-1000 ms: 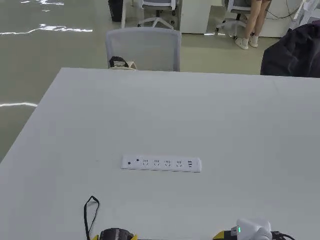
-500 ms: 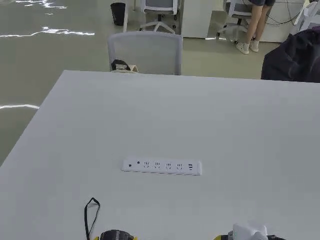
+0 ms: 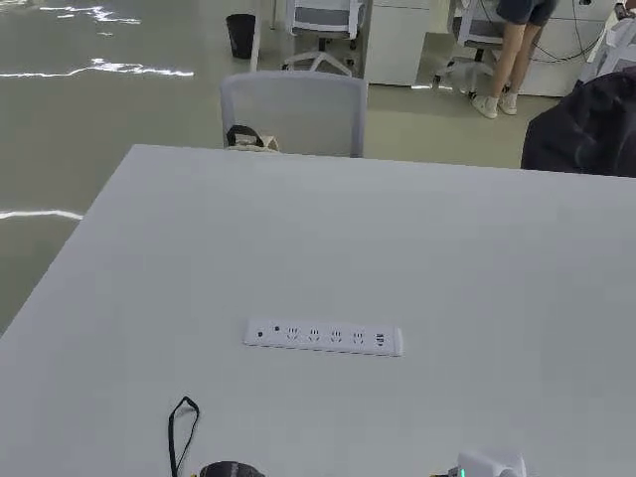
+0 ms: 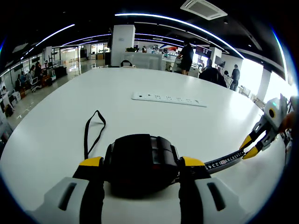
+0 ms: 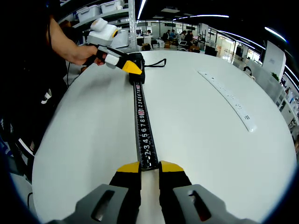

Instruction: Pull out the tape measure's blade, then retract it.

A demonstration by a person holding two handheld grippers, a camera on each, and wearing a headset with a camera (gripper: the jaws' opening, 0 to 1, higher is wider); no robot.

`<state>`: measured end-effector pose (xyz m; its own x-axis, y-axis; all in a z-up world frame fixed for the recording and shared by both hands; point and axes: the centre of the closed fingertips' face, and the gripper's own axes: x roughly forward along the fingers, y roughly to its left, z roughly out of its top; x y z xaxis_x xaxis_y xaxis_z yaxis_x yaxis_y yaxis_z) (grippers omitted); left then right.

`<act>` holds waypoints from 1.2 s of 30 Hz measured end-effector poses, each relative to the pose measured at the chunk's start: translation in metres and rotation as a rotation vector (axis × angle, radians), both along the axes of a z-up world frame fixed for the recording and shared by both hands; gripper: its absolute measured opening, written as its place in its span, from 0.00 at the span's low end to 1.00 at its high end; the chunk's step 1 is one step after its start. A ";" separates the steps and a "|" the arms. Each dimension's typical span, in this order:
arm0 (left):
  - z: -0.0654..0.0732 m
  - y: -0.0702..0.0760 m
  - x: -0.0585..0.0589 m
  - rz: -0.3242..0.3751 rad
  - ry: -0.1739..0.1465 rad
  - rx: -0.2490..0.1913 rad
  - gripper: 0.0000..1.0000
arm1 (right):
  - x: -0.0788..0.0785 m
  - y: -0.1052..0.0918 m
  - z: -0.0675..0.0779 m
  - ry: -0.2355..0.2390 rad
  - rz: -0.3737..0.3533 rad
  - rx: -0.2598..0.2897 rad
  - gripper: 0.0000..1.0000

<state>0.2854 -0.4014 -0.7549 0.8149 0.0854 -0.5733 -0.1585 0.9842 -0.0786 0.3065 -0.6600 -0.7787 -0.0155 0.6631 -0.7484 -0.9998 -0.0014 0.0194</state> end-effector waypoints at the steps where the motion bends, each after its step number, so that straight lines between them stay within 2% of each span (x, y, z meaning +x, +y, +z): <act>1: 0.000 0.000 0.000 -0.001 0.000 0.000 0.62 | 0.000 0.001 0.001 0.000 0.001 0.000 0.12; 7: 0.006 -0.002 -0.001 -0.003 0.000 -0.003 0.61 | -0.001 0.005 0.001 0.001 0.003 0.003 0.12; 36: 0.003 -0.002 -0.002 -0.021 0.004 -0.023 0.60 | -0.005 0.030 0.005 -0.012 0.021 0.007 0.12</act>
<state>0.2838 -0.4038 -0.7518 0.8142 0.0550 -0.5779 -0.1381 0.9853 -0.1008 0.3014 -0.6296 -0.7742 -0.0209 0.6676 -0.7442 -0.9997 -0.0228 0.0076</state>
